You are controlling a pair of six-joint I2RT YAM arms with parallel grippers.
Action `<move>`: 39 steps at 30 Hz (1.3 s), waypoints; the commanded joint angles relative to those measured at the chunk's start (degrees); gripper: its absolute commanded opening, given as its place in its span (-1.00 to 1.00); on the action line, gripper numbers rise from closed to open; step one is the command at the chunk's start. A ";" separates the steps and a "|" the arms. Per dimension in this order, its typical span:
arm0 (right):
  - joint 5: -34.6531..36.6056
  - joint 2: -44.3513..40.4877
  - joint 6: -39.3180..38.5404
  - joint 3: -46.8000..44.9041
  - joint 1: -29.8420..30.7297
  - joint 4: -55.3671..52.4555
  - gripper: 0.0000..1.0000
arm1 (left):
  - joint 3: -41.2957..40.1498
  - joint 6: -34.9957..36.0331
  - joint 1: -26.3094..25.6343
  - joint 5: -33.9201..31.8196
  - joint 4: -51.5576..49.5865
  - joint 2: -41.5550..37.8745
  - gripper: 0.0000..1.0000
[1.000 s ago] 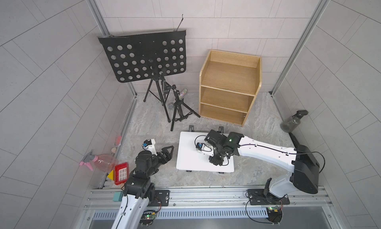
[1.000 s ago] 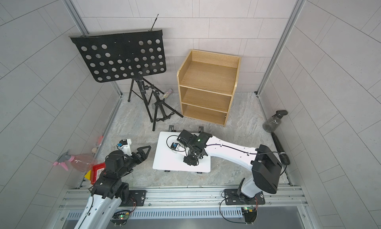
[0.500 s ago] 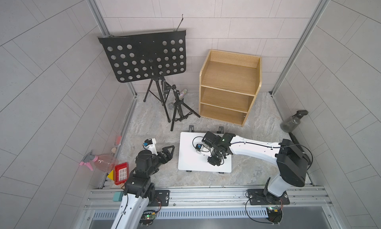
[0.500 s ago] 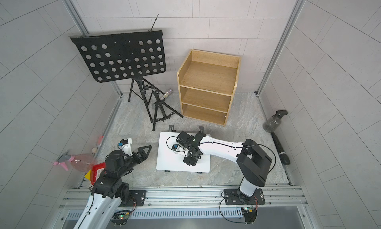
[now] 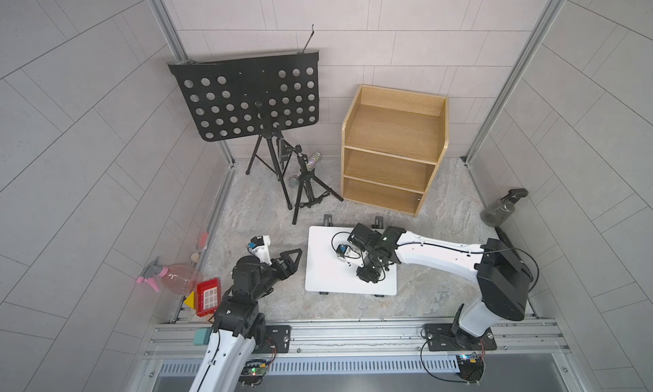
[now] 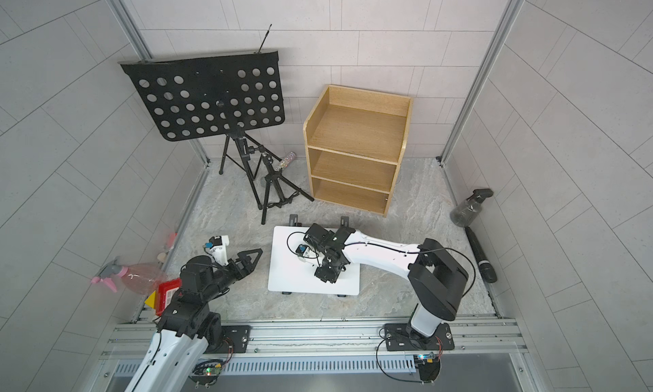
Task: Close the laptop lid and set it aside
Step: Close the lid of the laptop, then pick up the laptop from the computer stand.
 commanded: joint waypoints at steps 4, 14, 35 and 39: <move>-4.34 -22.90 8.21 -6.57 -0.23 7.94 -0.38 | -1.38 0.08 -0.07 9.41 7.38 1.93 0.62; -21.12 -51.25 47.24 -41.97 -20.84 44.67 -0.01 | -3.80 -2.50 -0.22 12.62 12.50 3.74 0.63; -34.59 -32.75 52.21 -51.39 -43.29 62.54 0.06 | 0.34 2.74 -0.04 15.04 25.11 38.47 0.53; -41.11 -23.95 51.63 -49.61 -43.30 66.95 -0.01 | 0.77 2.69 0.01 16.18 27.13 41.64 0.46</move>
